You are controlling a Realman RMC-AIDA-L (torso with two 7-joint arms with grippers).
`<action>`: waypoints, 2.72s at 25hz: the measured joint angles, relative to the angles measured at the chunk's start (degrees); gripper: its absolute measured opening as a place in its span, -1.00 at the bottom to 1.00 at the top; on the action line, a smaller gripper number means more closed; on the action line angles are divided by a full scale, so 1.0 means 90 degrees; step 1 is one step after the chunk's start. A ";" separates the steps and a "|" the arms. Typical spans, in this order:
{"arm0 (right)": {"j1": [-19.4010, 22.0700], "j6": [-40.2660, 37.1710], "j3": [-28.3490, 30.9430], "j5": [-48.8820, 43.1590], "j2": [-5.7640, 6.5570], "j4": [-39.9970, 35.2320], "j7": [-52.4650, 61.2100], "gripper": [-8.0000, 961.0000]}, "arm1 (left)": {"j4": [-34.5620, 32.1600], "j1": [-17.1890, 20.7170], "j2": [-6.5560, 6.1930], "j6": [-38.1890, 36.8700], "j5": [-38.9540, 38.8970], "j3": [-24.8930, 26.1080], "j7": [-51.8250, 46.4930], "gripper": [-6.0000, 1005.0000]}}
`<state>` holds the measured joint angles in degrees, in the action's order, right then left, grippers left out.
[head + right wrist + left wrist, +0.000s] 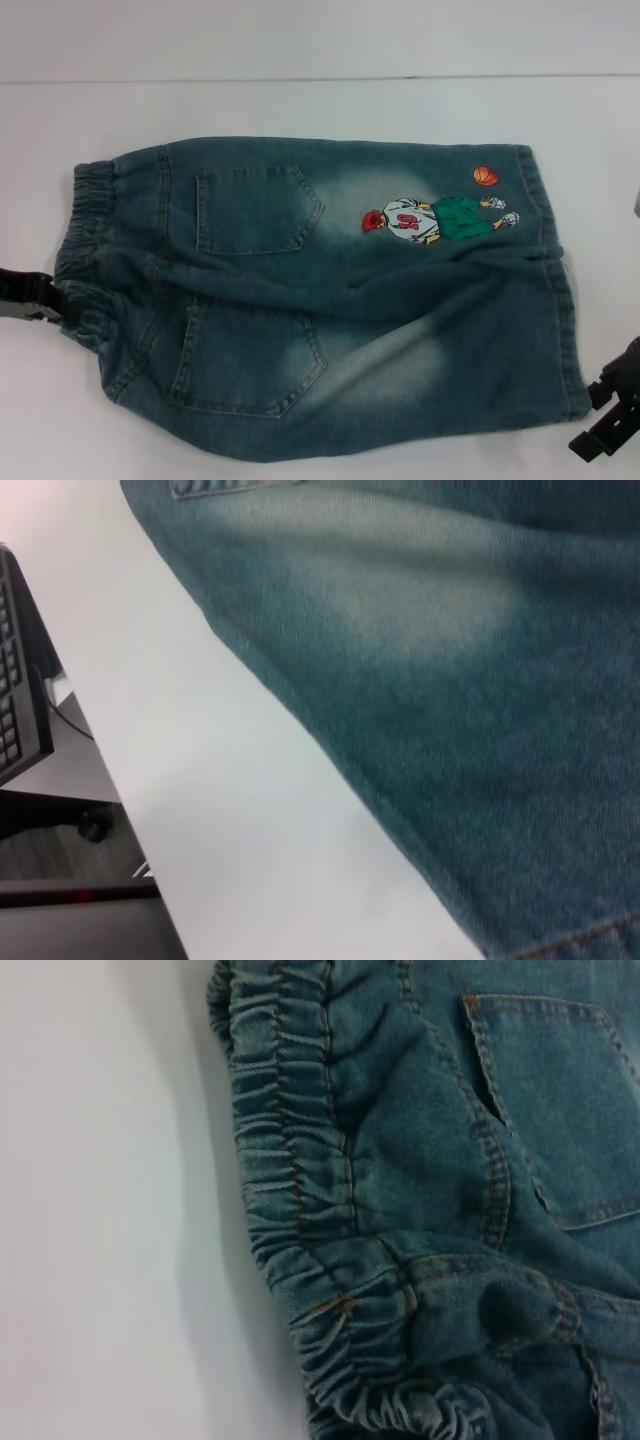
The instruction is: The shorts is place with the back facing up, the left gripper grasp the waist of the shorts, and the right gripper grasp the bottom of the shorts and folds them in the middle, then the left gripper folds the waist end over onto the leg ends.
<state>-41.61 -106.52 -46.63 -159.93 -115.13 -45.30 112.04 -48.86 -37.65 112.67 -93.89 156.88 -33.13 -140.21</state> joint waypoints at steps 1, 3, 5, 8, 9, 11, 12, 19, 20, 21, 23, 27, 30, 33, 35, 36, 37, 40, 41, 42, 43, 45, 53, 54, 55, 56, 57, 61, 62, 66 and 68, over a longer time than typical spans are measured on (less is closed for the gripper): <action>-0.0009 0.0017 0.0010 0.0002 -0.0005 0.0003 -0.0006 0.93 | 0.0000 0.0006 0.0002 0.0009 0.0000 0.0000 0.0002 -0.83; -0.0034 0.0041 0.0035 0.0019 -0.0018 0.0021 -0.0036 0.93 | 0.0004 0.0016 0.0007 0.0040 0.0000 0.0000 0.0003 -0.82; -0.0053 0.0064 0.0040 0.0056 -0.0029 0.0050 -0.0071 0.92 | 0.0041 0.0019 0.0011 0.0068 0.0000 0.0000 0.0005 -0.82; -0.0066 0.0122 0.0033 0.0082 -0.0059 0.0067 -0.0087 0.92 | 0.0117 0.0006 0.0011 0.0089 -0.0003 0.0000 0.0031 -0.81; -0.0066 0.0137 0.0031 0.0083 -0.0069 0.0068 -0.0087 0.92 | 0.0142 -0.0004 0.0010 0.0100 -0.0004 0.0000 0.0046 -0.81; -0.0066 0.0173 0.0030 0.0084 -0.0082 0.0074 -0.0091 0.91 | 0.0164 -0.0012 0.0010 0.0119 -0.0006 0.0000 0.0062 -0.81; -0.0066 0.0184 0.0034 0.0086 -0.0093 0.0075 -0.0099 0.83 | 0.0167 -0.0014 0.0009 0.0126 -0.0007 0.0000 0.0064 -0.80; -0.0064 0.0208 0.0000 0.0095 -0.0150 0.0075 -0.0184 0.21 | 0.0174 -0.0016 0.0009 0.0133 -0.0011 0.0000 0.0065 -0.79; -0.0063 0.0209 -0.0003 0.0095 -0.0150 0.0078 -0.0192 0.11 | 0.0174 -0.0016 0.0009 0.0133 -0.0011 0.0000 0.0065 -0.79; -0.0064 0.0209 -0.0004 0.0094 -0.0151 0.0080 -0.0198 0.01 | 0.0175 -0.0016 0.0009 0.0133 -0.0011 0.0000 0.0065 -0.78; -0.0063 0.0214 -0.0005 0.0094 -0.0149 0.0082 -0.0200 -0.16 | 0.0176 -0.0016 0.0009 0.0133 -0.0011 0.0000 0.0065 -0.78; -0.0052 0.0226 0.0002 0.0094 -0.0141 0.0083 -0.0218 -0.50 | 0.0176 -0.0016 0.0009 0.0132 -0.0010 0.0000 0.0064 -0.77; -0.0038 0.0240 0.0005 0.0094 -0.0134 0.0083 -0.0232 -0.73 | 0.0176 -0.0016 0.0009 0.0131 -0.0010 0.0000 0.0059 -0.76; -0.0024 0.0246 0.0060 0.0112 -0.0115 0.0082 -0.0266 -0.90 | 0.0164 -0.0021 0.0002 0.0128 -0.0010 0.0000 0.0045 -0.76; -0.0009 0.0247 0.0206 0.0199 -0.0071 0.0069 -0.0333 -0.91 | 0.0132 -0.0027 -0.0010 0.0128 -0.0009 0.0012 0.0023 -0.75; 0.0002 0.0245 0.0310 0.0279 -0.0041 0.0068 -0.0370 -0.92 | 0.0120 -0.0033 -0.0019 0.0127 -0.0011 0.0038 0.0016 -0.75; 0.0013 0.0246 0.0433 0.0383 -0.0001 0.0068 -0.0415 -0.93 | 0.0113 -0.0038 -0.0028 0.0128 -0.0016 0.0088 0.0013 -0.75; 0.0077 0.0279 0.0905 0.0722 0.0124 0.0078 -0.0573 -0.95 | 0.0100 -0.0062 -0.0077 0.0143 -0.0137 0.0450 0.0021 -0.74; 0.0136 0.0351 0.1183 0.0938 0.0173 0.0099 -0.0625 -0.95 | 0.0097 -0.0065 -0.0099 0.0166 -0.0202 0.0577 0.0026 -0.74; 0.0179 0.0406 0.1369 0.1121 0.0207 0.0136 -0.0660 -0.95 | 0.0097 -0.0062 -0.0117 0.0200 -0.0256 0.0686 0.0026 -0.74; 0.0234 0.0511 0.1548 0.1346 0.0248 0.0227 -0.0692 -0.95 | 0.0096 -0.0054 -0.0132 0.0242 -0.0319 0.0798 0.0025 -0.74; 0.0348 0.0792 0.1760 0.1863 0.0337 0.0537 -0.0767 -0.95 | 0.0099 -0.0026 -0.0147 0.0359 -0.0418 0.0975 0.0018 -0.73; 0.0790 0.2056 0.1933 0.3646 0.0380 0.1497 -0.1203 -0.94 | 0.0205 0.0066 -0.0092 0.0920 -0.1092 0.1460 -0.0011 -0.71; 0.0838 0.2255 0.1950 0.3838 0.0359 0.1564 -0.1261 -0.94 | 0.0226 0.0075 -0.0089 0.0977 -0.1184 0.1491 -0.0012 -0.71; 0.0875 0.2425 0.1968 0.4011 0.0344 0.1628 -0.1324 -0.94 | 0.0260 0.0085 -0.0088 0.1040 -0.1286 0.1538 -0.0014 -0.71; 0.0916 0.2604 0.1985 0.4179 0.0327 0.1724 -0.1408 -0.93 | 0.0293 0.0095 -0.0088 0.1100 -0.1394 0.1581 -0.0014 -0.71; 0.0938 0.2793 0.1995 0.4330 0.0315 0.1833 -0.1507 -0.93 | 0.0333 0.0114 -0.0086 0.1167 -0.1501 0.1615 -0.0014 -0.70; 0.0957 0.3421 0.2029 0.4617 0.0235 0.2093 -0.1801 -0.93 | 0.0562 0.0213 -0.0078 0.1552 -0.2064 0.1658 -0.0009 -0.70; 0.0957 0.3592 0.2038 0.4685 0.0199 0.2118 -0.1867 -0.93 | 0.0645 0.0234 -0.0078 0.1673 -0.2230 0.1643 0.0016 -0.69; 0.0977 0.3956 0.2066 0.5212 0.0068 0.2209 -0.2123 -0.92 | 0.0831 0.0245 -0.0075 0.1971 -0.2387 0.1521 0.0076 -0.68; 0.0977 0.4119 0.2071 0.5456 0.0049 0.2306 -0.2227 -0.92 | 0.0855 0.0247 -0.0043 0.2158 -0.2449 0.1513 0.0102 -0.68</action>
<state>-32.82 -69.45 -27.99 -110.83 -114.70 -24.55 92.00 -41.16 -35.43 112.28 -74.47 134.84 -19.51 -139.29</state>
